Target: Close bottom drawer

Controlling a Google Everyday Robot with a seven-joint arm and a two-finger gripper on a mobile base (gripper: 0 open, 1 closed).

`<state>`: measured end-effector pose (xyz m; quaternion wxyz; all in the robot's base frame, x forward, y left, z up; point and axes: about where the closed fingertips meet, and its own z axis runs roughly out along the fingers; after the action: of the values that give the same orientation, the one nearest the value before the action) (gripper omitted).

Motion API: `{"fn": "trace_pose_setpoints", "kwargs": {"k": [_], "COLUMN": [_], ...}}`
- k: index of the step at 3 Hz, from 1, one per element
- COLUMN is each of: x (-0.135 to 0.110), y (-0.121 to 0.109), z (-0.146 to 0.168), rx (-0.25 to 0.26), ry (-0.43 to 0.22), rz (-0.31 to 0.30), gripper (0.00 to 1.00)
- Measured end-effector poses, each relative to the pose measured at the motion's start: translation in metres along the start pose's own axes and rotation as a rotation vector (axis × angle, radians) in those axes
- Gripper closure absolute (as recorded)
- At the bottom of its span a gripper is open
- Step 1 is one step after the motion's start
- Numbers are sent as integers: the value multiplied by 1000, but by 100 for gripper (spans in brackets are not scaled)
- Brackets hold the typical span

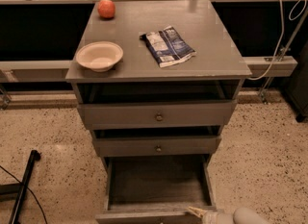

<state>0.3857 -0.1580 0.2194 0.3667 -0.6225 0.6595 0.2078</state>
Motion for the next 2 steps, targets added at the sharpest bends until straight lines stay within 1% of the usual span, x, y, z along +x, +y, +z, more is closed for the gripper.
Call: {"fn": "trace_pose_setpoints", "kwargs": {"k": [1,2], "x": [10,21], "y": [9,11], "z": [5,14], "rx": [-5,-3], "ry": [5,18], "rz": [20,40], "gripper": [48,72]}}
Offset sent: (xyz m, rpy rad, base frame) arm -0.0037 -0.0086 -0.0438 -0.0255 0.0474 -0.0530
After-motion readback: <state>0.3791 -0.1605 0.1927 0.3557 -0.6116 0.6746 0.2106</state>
